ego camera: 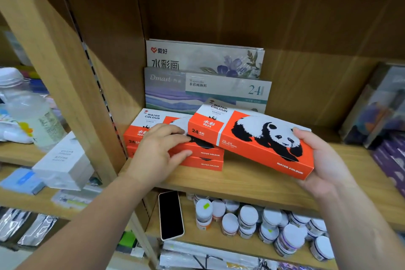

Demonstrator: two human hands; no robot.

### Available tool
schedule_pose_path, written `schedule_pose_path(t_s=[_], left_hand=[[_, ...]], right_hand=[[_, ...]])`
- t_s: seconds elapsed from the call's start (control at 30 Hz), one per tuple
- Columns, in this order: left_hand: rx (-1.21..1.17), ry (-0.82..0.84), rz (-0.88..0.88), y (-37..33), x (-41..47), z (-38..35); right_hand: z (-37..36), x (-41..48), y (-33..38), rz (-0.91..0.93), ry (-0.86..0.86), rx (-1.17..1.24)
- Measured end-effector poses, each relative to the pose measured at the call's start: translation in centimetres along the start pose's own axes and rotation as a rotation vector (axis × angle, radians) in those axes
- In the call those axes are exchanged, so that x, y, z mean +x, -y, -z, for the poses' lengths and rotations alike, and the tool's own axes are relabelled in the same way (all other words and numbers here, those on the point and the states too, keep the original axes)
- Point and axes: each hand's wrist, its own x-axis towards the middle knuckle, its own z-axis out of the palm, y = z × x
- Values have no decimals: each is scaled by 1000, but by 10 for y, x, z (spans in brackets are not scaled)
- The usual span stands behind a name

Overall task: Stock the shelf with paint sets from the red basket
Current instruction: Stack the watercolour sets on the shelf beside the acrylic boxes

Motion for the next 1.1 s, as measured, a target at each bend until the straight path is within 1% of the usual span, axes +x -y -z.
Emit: schedule_pose_path(t_s=[0.07,0.17,0.27,0.37,0.43,0.5,0.57,0.6,0.67,0.73,0.8,0.87,0.97,1.1], left_hand=[[13,-107,44,-1,-7,5],[110,-273,127,-3,-20,20],[201,-363,176,-2,-29,31],[229,-330,133,0,-33,32],[238,-278,101,0,-35,28],[248,-262,77,1,-36,23],[265,-286,81,4,-35,22],[273,-302,85,5,-35,22],[267,-316,44,2,-32,20],[253,-284,-21,-1,-26,17],[251,-232,-14,-2,-21,12],[257,-214,28,-1,-19,8],[286,-227,69,1,-18,9],[336,-203,53,3,-17,15]], right_hand=[[-10,4,-3,-5,17,-11],[-31,10,-8,-14,22,-50],[-58,18,-15,-30,38,-117],[-84,24,-26,-21,39,-296],[-93,28,-34,71,27,-518],[-95,31,-38,192,-35,-701],[-90,31,-42,269,-83,-650],[-85,29,-47,294,-69,-587],[-74,20,-56,327,8,-482],[-66,11,-65,360,149,-450],[-65,7,-69,398,286,-515],[-66,10,-71,422,364,-570],[-73,18,-68,383,400,-618],[-78,26,-69,366,382,-618]])
